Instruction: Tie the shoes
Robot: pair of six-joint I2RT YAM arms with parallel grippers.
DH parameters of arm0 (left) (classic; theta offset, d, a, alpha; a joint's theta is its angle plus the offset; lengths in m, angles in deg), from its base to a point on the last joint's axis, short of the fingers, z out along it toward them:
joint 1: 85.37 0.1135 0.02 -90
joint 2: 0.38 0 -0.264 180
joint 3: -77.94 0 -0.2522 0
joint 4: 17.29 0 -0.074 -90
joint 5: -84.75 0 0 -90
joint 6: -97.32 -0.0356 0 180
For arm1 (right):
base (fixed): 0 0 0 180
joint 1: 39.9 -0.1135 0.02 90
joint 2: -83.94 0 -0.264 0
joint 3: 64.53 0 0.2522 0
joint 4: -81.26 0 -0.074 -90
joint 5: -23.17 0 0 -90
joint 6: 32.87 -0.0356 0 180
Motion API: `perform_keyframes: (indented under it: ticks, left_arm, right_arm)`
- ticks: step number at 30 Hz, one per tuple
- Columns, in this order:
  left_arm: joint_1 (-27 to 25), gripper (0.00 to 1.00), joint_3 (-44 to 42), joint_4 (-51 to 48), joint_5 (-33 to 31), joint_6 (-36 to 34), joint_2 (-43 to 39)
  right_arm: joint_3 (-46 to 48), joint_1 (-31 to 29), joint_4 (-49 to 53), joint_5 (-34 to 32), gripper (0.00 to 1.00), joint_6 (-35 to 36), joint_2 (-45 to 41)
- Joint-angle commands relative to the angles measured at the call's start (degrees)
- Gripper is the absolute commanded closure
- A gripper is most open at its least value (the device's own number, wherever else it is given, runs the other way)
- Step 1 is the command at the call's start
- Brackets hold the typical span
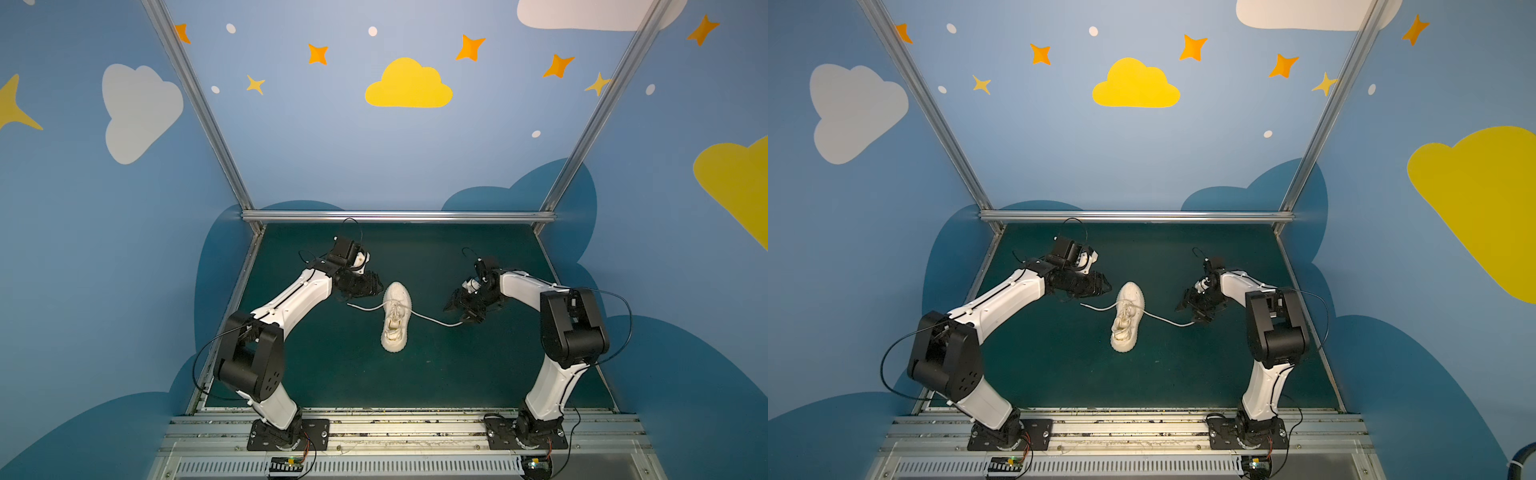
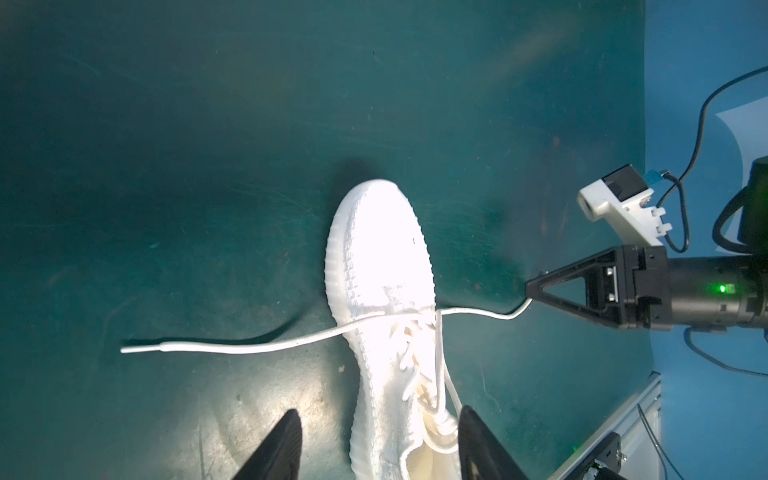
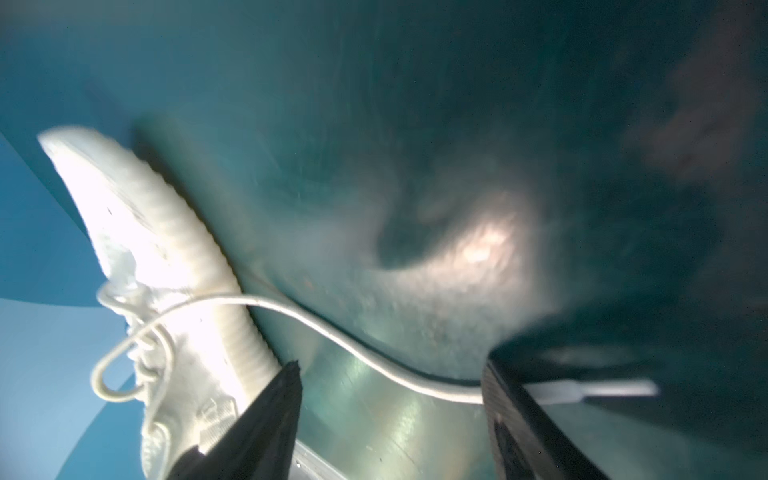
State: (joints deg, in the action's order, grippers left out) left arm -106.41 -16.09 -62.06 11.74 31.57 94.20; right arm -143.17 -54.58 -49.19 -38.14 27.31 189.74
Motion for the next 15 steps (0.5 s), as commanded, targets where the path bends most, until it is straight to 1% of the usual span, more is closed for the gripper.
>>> perform_keyframes:
  ticks: [1, 5, 7, 9, 13, 14, 15]
  left_arm:
    - [0.16, 0.4, -0.11, 0.92, 1.39, 0.26, -1.47]
    - [0.12, 0.39, 0.04, 0.37, 1.24, 0.16, -1.73]
    - [0.18, 0.39, 0.04, 0.33, 1.28, 0.14, -1.73]
    - [0.21, 0.39, 0.12, 0.11, 0.99, 0.14, -1.61]
    - [0.11, 0.39, 0.57, -0.07, 1.1, 0.26, -1.39]
    - [0.11, 0.39, 0.48, 0.0, 1.37, 0.36, -1.37]
    - [0.1, 0.39, 0.53, 0.02, 1.41, 0.4, -1.41]
  right_arm:
    - [3.06, -3.01, 2.76, 1.61, 0.31, -0.91, -1.61]
    - [4.71, -6.71, -0.08, 7.13, 0.31, -1.86, -5.43]
    - [4.54, -8.4, -1.67, 7.18, 0.3, -1.59, -7.56]
    - [3.15, -9.7, -0.33, 3.97, 0.3, 0.38, -8.72]
    - [-1.47, -11.58, 9.21, -11.61, 0.31, 8.55, -8.7]
    - [-2.03, -11.91, 10.82, -14.36, 0.31, 10.8, -8.52]
    - [-2.22, -12.13, 11.6, -15.33, 0.31, 14.63, -8.48]
